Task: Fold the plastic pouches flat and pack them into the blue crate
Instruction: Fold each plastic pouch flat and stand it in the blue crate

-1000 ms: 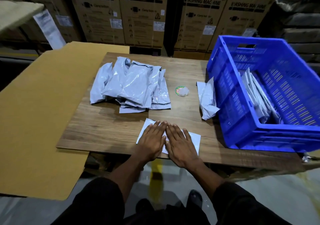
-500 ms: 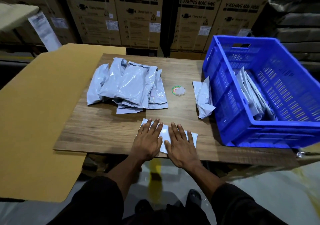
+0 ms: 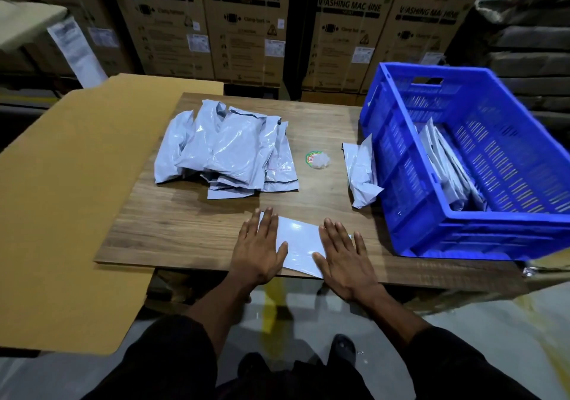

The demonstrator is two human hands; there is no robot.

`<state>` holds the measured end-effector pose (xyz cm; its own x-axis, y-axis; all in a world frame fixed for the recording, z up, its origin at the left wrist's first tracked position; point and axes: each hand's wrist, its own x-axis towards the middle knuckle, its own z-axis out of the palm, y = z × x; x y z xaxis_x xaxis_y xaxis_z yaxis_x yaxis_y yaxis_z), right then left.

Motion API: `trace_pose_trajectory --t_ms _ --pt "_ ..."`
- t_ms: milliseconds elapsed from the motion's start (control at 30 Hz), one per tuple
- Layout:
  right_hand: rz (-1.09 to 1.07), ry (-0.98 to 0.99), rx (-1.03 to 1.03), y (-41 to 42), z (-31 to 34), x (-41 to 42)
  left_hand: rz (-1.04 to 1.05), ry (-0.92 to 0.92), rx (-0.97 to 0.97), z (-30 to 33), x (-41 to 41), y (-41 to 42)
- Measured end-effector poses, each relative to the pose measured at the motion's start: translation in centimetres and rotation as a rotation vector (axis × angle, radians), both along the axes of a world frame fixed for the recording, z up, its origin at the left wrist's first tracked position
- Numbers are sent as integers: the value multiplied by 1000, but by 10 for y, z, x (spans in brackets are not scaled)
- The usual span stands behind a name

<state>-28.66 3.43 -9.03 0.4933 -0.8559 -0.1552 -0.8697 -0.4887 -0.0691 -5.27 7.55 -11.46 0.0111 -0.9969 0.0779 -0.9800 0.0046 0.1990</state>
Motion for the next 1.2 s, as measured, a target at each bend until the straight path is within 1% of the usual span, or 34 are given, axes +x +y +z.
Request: trace_pose_trajectory --t_ms 233,333,367,433,500,533,667,767,933,1067,1200 --pt "71 72 13 -14 11 -23 65 -25 15 -1 10 5" --pt "107 90 48 -19 19 -20 104 16 85 9 8 3" --pt "117 88 54 -18 22 -16 100 42 63 11 8 1" --pt "139 27 13 -15 25 -2 50 34 -66 13 6 -5" --pt "195 -28 -60 -13 24 20 -46 86 -89 17 -1 -14" --pt "211 -45 -64 -12 21 31 -95 90 -91 16 -5 -19" --pt "205 -58 -50 -10 8 65 -194 -5 -49 3 -2 -21" --pt "187 -71 -87 -7 2 67 -170 -14 -65 -5 12 -9" --pt "127 -92 -90 -9 -6 45 -114 -31 -97 0 15 -2" --pt "110 -65 -99 -12 -5 29 -60 -30 -84 0 22 3" --pt "108 -27 -89 -16 -4 14 -41 -11 -33 2 24 3"
